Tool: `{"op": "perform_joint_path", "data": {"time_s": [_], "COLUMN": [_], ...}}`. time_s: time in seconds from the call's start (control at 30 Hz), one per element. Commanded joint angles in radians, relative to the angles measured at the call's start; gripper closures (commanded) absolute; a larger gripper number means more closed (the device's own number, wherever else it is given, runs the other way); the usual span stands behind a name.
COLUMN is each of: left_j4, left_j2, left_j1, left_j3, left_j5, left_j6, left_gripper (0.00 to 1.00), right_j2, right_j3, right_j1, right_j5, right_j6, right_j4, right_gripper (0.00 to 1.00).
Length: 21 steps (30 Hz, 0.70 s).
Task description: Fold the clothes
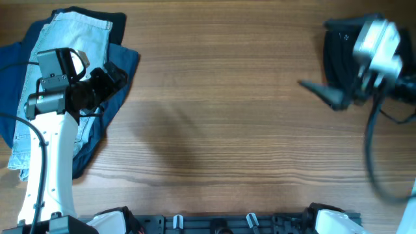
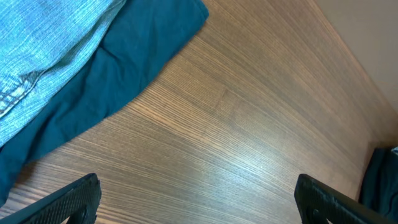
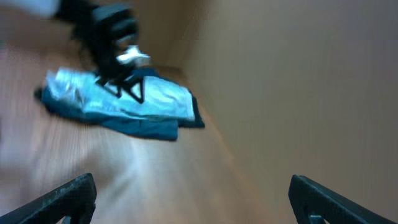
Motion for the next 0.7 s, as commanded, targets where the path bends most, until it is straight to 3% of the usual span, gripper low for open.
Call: {"op": "perform_joint_path", "data": {"time_s": [0.0,0.1,0.17,0.27,0.37,0.47,0.57,0.67], "left_j4": [0.002,0.002,0.002,0.002,0.002,0.002,0.002,0.002], "left_j2": [0.006,0.006,0.006,0.006,0.006,0.006,0.006,0.006], "left_j1": [-0.005,-0.005,-0.005,-0.005,-0.005,-0.005,-0.005,-0.005], "left_j3": [-0.007,-0.007,-0.007,-0.007,-0.007,-0.007,-0.007,-0.007], "left_j5": [-0.009,-0.009,-0.009,-0.009,-0.009,-0.009,-0.009,-0.009], "left_j6": [0.02,0.02,0.02,0.02,0.02,0.02,0.02,0.02], "left_gripper": [0.0,0.0,0.0,0.0,0.0,0.01,0.0,0.0], "right_j2": [-0.118,-0.198,-0.263,-0.368,-0.488,-0.597,-0.716,-0.818], "right_j3": [-0.004,-0.031,-0.082,-0.201,-0.381,-0.566,-0.803,-1.02], "right_j1": [0.069,0.105,0.108,0.108,0.108,0.108,0.108,0.108], "right_j5": [-0.077,-0.013,0.025,0.119,0.335,0.53,0.688,0.751], "right_j6": [-0.496,-0.437,-0.278,0.101,0.635,0.951,1.112,1.14], "right_j4": [-0.029,-0.025,-0.003,0.126,0.325,0.458,0.622,0.782], "right_gripper": [0.0,0.0,0.0,0.0,0.0,0.0,0.0,0.0]}}
